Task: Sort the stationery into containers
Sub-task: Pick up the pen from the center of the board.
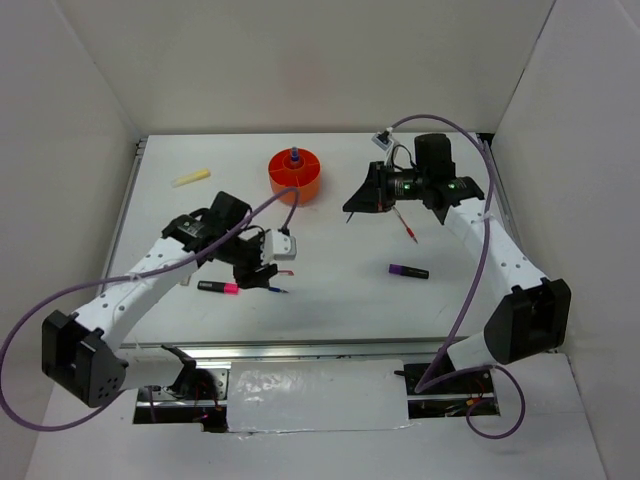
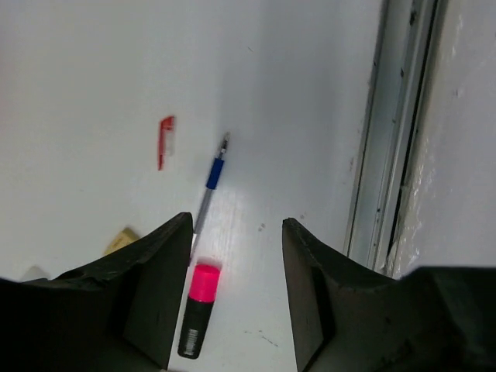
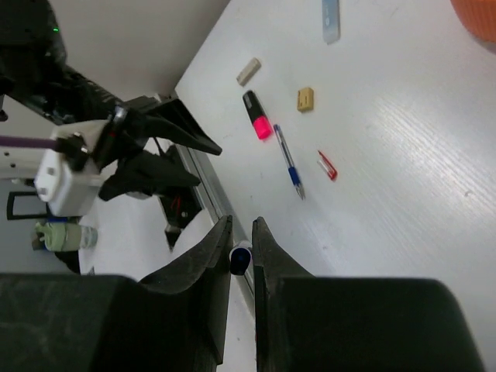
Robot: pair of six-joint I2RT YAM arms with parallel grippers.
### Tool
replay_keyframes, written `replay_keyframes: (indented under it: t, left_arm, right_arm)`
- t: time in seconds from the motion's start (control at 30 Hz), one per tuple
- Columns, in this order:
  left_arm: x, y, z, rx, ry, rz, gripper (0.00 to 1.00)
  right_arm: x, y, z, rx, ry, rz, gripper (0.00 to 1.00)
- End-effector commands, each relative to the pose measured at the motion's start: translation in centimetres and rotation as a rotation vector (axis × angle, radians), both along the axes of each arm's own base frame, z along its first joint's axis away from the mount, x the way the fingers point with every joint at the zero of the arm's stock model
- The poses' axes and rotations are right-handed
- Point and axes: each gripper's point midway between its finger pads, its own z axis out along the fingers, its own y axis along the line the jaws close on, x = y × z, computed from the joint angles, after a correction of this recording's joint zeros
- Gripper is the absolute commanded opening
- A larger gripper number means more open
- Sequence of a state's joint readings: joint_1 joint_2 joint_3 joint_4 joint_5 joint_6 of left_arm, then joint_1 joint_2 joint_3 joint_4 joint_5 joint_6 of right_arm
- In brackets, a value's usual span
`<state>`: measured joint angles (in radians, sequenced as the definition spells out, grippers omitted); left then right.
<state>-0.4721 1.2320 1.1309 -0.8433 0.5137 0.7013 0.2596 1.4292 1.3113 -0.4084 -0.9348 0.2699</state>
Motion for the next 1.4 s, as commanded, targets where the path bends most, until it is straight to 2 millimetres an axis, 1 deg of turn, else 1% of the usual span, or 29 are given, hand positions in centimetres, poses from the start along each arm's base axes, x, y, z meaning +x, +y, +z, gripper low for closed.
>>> replay_keyframes:
  t: [0.0,0.03,0.07,0.1,0.13,0.17,0.27,0.33,0.37,0.43,0.47,0.53,0.57,0.63,0.73,0.83,1.0,1.13,1.17,1.2,1.3,1.33,1.37]
  left_arm:
    - [-2.1,-0.1,-3.4,0.083,0.005,-0.191,0.61]
    - [-2.0,0.0,-4.2,0.101,0.004,-0.183,0.6]
    - [-1.6,0.1,-5.5,0.12,-0.01,-0.184,0.59]
    - [-1.5,0.2,-6.2,0.132,-0.015,-0.185,0.58]
    - [-0.8,0.0,-6.7,0.133,-0.048,-0.181,0.58]
    - [-0.9,0.3,-7.9,0.151,-0.034,-0.18,0.57]
    - [0.0,1.0,-9.7,0.191,-0.032,-0.182,0.56]
    - [1.2,1.5,-10.0,0.204,-0.044,-0.18,0.56]
    - [1.8,2.1,-10.5,0.218,-0.042,-0.187,0.55]
    - [2.7,2.5,-10.5,0.23,-0.053,-0.203,0.55]
    - [3.1,3.2,-11.0,0.245,-0.044,-0.217,0.55]
    - [3.7,3.5,-11.1,0.258,-0.046,-0.225,0.55]
    - [4.0,3.8,-11.4,0.265,-0.037,-0.217,0.55]
    - [4.2,3.9,-11.7,0.276,-0.03,-0.233,0.55]
    - [4.2,4.3,-12.9,0.303,-0.004,-0.239,0.54]
    - [3.9,4.6,-13.8,0.32,0.019,-0.242,0.5]
    - [3.3,5.3,-15.4,0.35,0.042,-0.249,0.48]
    - [3.8,5.6,-16.8,0.379,0.051,-0.229,0.47]
    - [3.9,5.7,-17.2,0.389,0.057,-0.224,0.45]
    - [4.1,5.7,-17.0,0.39,0.052,-0.223,0.44]
    - [3.9,5.5,-17.8,0.41,0.076,-0.229,0.37]
    - [3.8,5.2,-17.9,0.411,0.076,-0.234,0.31]
    - [3.6,5.2,-18.1,0.417,0.083,-0.233,0.28]
  right_arm:
    - [-1.2,-0.3,-0.6,-0.051,-0.007,0.057,0.0]
    - [-1.1,-0.5,-1.2,-0.061,0.004,0.061,0.0]
    - [-1.3,-0.7,-1.6,-0.066,0.025,0.06,0.0]
    - [-1.4,-0.9,-1.9,-0.067,0.033,0.06,0.0]
    - [-1.3,-1.0,-2.0,-0.066,0.03,0.051,0.0]
    - [-1.4,-1.2,-2.5,-0.067,0.039,0.046,0.0]
    - [-1.4,-1.6,-2.7,-0.07,0.027,0.025,0.0]
    - [-1.5,-1.8,-3.0,-0.071,0.032,0.019,0.0]
    - [-1.6,-1.9,-3.0,-0.069,0.038,0.019,0.0]
    - [-1.6,-2.0,-3.4,-0.068,0.051,0.021,0.0]
    - [-1.6,-2.1,-3.6,-0.07,0.06,0.017,0.0]
    - [-1.6,-2.0,-3.5,-0.07,0.055,0.019,0.0]
    - [-1.7,-2.1,-3.6,-0.073,0.059,0.017,0.0]
    - [-1.6,-2.2,-3.7,-0.074,0.063,0.014,0.0]
    - [-1.5,-2.3,-3.8,-0.077,0.066,0.012,0.0]
    - [-1.3,-2.6,-3.9,-0.075,0.076,0.005,0.0]
    - [-0.9,-3.1,-4.2,-0.072,0.089,-0.003,0.0]
    - [-0.8,-3.3,-4.3,-0.067,0.098,-0.011,0.0]
    - [-0.8,-3.3,-4.3,-0.069,0.101,-0.01,0.0]
    - [-0.8,-3.3,-4.4,-0.071,0.098,-0.012,0.0]
    - [-0.8,-3.4,-4.3,-0.073,0.095,-0.015,0.0]
    - [-0.7,-3.5,-4.3,-0.075,0.095,-0.019,0.0]
    - [-0.7,-3.5,-4.3,-0.075,0.094,-0.019,0.0]
